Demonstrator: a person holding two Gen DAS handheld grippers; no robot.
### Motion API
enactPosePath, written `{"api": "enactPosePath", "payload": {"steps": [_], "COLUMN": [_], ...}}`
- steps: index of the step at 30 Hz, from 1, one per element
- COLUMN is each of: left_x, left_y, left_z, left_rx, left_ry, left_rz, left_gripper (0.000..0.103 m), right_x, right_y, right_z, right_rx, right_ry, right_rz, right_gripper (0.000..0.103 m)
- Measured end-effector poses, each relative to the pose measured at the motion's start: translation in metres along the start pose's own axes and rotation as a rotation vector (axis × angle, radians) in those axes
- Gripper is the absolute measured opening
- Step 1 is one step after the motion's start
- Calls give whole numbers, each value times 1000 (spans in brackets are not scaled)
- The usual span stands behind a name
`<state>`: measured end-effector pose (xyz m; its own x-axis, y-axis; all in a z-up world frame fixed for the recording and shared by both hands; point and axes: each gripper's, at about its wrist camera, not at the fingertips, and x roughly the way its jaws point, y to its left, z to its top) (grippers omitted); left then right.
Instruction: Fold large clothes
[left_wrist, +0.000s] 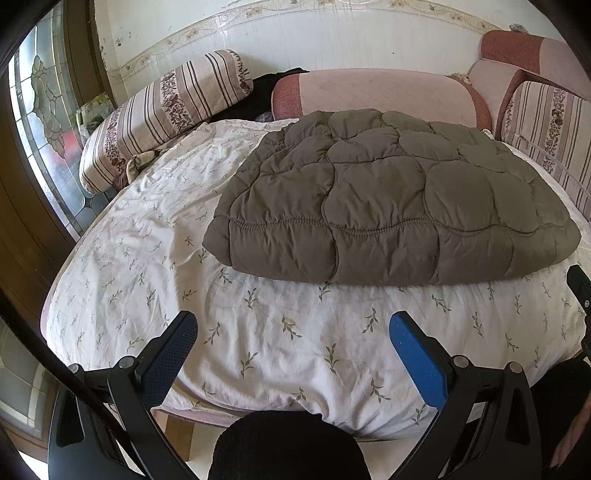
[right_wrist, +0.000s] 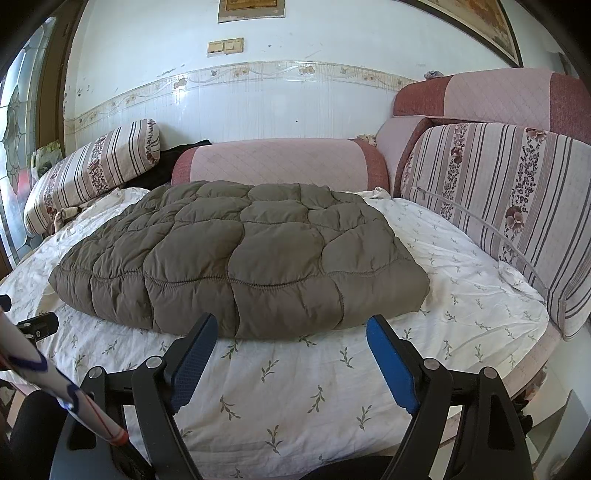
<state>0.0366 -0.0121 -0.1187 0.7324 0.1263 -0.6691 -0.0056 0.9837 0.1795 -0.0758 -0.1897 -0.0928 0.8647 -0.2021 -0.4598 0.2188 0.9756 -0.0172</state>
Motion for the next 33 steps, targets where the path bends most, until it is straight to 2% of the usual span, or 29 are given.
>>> {"api": "enactPosePath", "payload": {"steps": [9,20,28,33], "left_x": [-5,-22,-22,-22], "left_y": [-3,-8,-7,-8], "left_z": [-1,1,-1,-1], "left_rx": [3,13,1,8], "left_ry": [-17,-74,-68,-68], "left_rz": [-11,-31,-39,-42], "left_gripper": [103,103,103,103], "right_x": [-11,-48,-40,-41], "right_y": [-2,19,17,17], "right_z": [4,23,18,17], "right_rx": [-4,-18,-5,-10], "right_ry": [-37,-76,-32,-34], "right_rz": [-13,69,35,20], "right_gripper": [87,91,91,91]}}
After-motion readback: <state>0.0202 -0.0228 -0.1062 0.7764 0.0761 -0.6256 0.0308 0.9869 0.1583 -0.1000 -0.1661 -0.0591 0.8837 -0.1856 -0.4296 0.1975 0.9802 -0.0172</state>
